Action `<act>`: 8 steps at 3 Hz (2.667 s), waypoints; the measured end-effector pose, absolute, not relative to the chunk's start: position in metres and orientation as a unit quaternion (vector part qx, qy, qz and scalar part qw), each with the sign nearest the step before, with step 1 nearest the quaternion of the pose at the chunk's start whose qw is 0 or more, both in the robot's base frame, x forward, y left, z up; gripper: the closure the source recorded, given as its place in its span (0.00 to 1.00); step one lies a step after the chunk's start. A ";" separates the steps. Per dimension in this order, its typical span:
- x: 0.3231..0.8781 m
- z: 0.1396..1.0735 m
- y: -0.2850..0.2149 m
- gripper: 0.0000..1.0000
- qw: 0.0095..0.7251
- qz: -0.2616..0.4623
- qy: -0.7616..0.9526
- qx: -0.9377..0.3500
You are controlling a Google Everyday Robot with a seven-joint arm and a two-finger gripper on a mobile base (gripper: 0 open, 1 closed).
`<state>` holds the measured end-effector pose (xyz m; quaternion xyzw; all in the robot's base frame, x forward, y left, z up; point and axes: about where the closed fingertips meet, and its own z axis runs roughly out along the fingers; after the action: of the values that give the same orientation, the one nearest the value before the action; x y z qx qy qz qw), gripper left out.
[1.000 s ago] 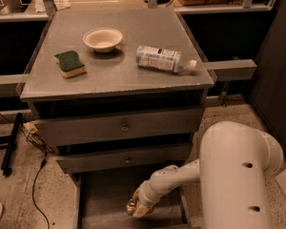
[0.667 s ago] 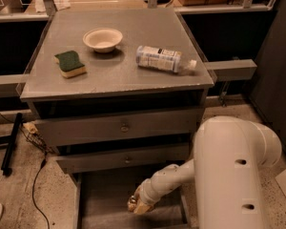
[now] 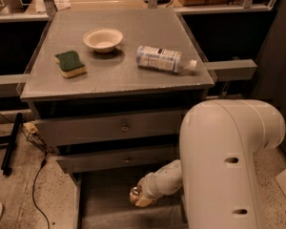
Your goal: Pick orange can from bottom drawer and place on counter
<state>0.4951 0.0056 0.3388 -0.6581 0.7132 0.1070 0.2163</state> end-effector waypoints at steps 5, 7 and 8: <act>0.500 0.404 0.032 1.00 0.248 0.114 0.681 -0.680; 0.497 0.424 0.044 1.00 0.286 0.149 0.662 -0.677; 0.500 0.444 0.038 1.00 0.306 0.145 0.646 -0.684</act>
Offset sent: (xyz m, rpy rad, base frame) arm 0.0123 -0.0027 0.0372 0.0405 0.0070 -0.0217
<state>0.4997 0.0383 0.4436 -0.6841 0.6458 0.1451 0.3064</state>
